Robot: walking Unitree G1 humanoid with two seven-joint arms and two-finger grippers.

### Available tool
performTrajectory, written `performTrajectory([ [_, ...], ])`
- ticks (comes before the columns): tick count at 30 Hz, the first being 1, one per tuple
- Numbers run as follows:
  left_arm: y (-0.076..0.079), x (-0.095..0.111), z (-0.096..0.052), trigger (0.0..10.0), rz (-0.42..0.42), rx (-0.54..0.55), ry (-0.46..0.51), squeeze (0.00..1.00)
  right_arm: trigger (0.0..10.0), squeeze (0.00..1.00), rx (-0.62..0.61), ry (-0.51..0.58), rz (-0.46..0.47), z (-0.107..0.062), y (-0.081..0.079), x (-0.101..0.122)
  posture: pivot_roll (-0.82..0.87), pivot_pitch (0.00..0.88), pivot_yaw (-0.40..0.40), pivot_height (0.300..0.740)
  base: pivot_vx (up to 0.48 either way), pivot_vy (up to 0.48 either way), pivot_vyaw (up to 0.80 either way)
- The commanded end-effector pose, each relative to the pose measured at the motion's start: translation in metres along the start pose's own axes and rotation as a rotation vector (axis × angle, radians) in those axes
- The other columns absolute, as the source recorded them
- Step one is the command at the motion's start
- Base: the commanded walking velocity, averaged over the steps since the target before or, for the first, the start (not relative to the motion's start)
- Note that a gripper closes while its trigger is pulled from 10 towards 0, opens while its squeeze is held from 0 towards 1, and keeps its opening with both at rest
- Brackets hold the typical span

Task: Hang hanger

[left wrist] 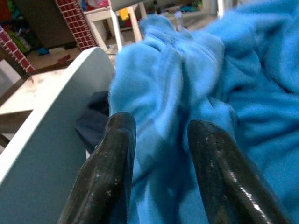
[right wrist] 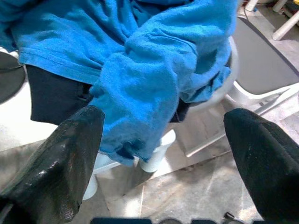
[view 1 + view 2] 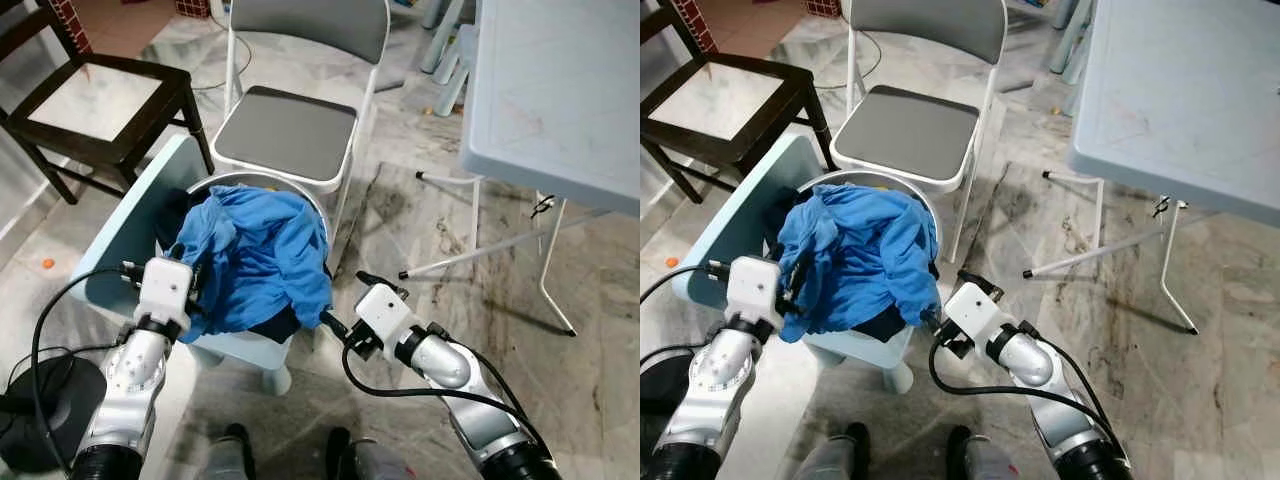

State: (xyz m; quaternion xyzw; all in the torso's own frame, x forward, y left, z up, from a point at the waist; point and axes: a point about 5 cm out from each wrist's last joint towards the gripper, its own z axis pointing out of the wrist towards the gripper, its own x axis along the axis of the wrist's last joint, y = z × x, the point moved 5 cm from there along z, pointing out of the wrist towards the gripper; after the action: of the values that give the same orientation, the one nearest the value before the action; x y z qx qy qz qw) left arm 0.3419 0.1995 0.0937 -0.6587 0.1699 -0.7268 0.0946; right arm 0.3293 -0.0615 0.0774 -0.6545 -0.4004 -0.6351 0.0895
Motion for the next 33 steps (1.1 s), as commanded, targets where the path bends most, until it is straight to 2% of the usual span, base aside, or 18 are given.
performTrajectory([
  [1, 0.007, 0.006, -0.001, 10.0, 0.063, -0.034, 0.033, 1.00, 10.0, 0.00, 0.015, -0.033, 0.000, -0.002, -0.003, -0.009, 0.16, 0.294, -0.096, 0.740, 0.000, 0.000, 0.00],
  [3, 0.011, 0.013, -0.001, 10.0, 0.137, -0.067, 0.068, 1.00, 10.0, 0.00, 0.018, -0.031, -0.001, -0.001, -0.004, -0.008, 0.16, 0.295, -0.096, 0.740, 0.000, 0.000, 0.00],
  [6, 0.014, 0.018, 0.000, 10.0, 0.186, -0.083, 0.090, 1.00, 10.0, 0.00, 0.020, -0.031, 0.000, -0.001, -0.005, -0.008, 0.16, 0.296, -0.096, 0.740, 0.000, 0.000, 0.00],
  [7, 0.014, 0.019, 0.001, 10.0, 0.204, -0.084, 0.093, 0.93, 10.0, 0.00, 0.021, -0.032, 0.000, -0.001, -0.005, -0.008, 0.16, 0.295, -0.094, 0.740, 0.000, 0.000, 0.00],
  [8, 0.014, 0.019, 0.001, 10.0, 0.204, -0.084, 0.093, 0.93, 10.0, 0.00, 0.021, -0.032, 0.000, -0.001, -0.005, -0.008, 0.16, 0.295, -0.094, 0.740, 0.000, 0.000, 0.00],
  [9, 0.013, 0.022, 0.004, 10.0, 0.238, -0.080, 0.099, 0.38, 10.0, 0.00, 0.023, -0.032, 0.002, -0.001, -0.006, -0.008, 0.15, 0.294, -0.092, 0.740, 0.000, 0.000, 0.00],
  [10, 0.013, 0.022, 0.005, 10.0, 0.247, -0.078, 0.100, 0.38, 10.0, 0.00, 0.023, -0.032, 0.002, -0.001, -0.007, -0.008, 0.15, 0.294, -0.092, 0.740, 0.000, 0.000, 0.00],
  [11, 0.012, 0.023, 0.006, 10.0, 0.253, -0.075, 0.101, 0.00, 10.0, 0.00, 0.023, -0.032, 0.003, -0.001, -0.007, -0.009, 0.15, 0.293, -0.090, 0.740, 0.000, 0.000, 0.00],
  [17, 0.005, 0.023, 0.014, 10.0, 0.287, -0.050, 0.088, 0.00, 10.0, 0.00, 0.018, -0.038, 0.007, -0.002, -0.007, -0.011, 0.14, 0.292, -0.086, 0.740, 0.000, 0.000, 0.00],
  [18, 0.000, 0.020, 0.019, 10.0, 0.304, -0.039, 0.071, 0.00, 10.0, 0.00, 0.015, -0.041, 0.008, -0.003, -0.007, -0.012, 0.14, 0.292, -0.084, 0.740, 0.000, 0.000, 0.00],
  [24, -0.004, 0.016, 0.025, 10.0, 0.314, -0.031, 0.043, 0.00, 10.0, 0.00, 0.014, -0.044, 0.009, -0.004, -0.007, -0.012, 0.13, 0.290, -0.085, 0.740, 0.000, 0.000, 0.00],
  [26, -0.004, 0.009, 0.031, 10.0, 0.296, -0.047, -0.001, 0.00, 10.0, 0.00, 0.014, -0.045, 0.008, -0.003, -0.007, -0.012, 0.13, 0.289, -0.085, 0.740, 0.000, 0.000, 0.00],
  [27, -0.002, 0.006, 0.034, 8.5, 0.276, -0.061, -0.023, 0.00, 10.0, 0.00, 0.014, -0.046, 0.008, -0.003, -0.007, -0.012, 0.13, 0.287, -0.085, 0.740, 0.000, 0.000, 0.00],
  [28, 0.000, 0.003, 0.037, 4.0, 0.249, -0.071, -0.043, 0.00, 10.0, 0.00, 0.014, -0.046, 0.006, -0.003, -0.007, -0.012, 0.13, 0.285, -0.083, 0.740, 0.000, 0.000, 0.00],
  [30, 0.002, 0.001, 0.039, 4.0, 0.222, -0.078, -0.059, 0.00, 10.0, 0.00, 0.014, -0.046, 0.005, -0.003, -0.007, -0.012, 0.13, 0.285, -0.083, 0.740, 0.000, 0.000, 0.00],
  [31, 0.003, 0.001, 0.041, 0.6, 0.220, -0.084, -0.064, 0.00, 10.0, 0.00, 0.014, -0.047, 0.004, -0.003, -0.007, -0.012, 0.13, 0.284, -0.083, 0.740, 0.000, 0.000, 0.00],
  [32, 0.005, 0.000, 0.042, 0.0, 0.219, -0.092, -0.069, 0.00, 10.0, 0.00, 0.012, -0.048, 0.003, -0.003, -0.006, -0.012, 0.13, 0.284, -0.083, 0.740, 0.000, 0.000, 0.00],
  [33, 0.005, 0.000, 0.043, 0.0, 0.218, -0.093, -0.070, 0.00, 10.0, 0.00, 0.010, -0.049, 0.003, -0.003, -0.006, -0.012, 0.13, 0.284, -0.082, 0.740, 0.000, 0.000, 0.00],
])
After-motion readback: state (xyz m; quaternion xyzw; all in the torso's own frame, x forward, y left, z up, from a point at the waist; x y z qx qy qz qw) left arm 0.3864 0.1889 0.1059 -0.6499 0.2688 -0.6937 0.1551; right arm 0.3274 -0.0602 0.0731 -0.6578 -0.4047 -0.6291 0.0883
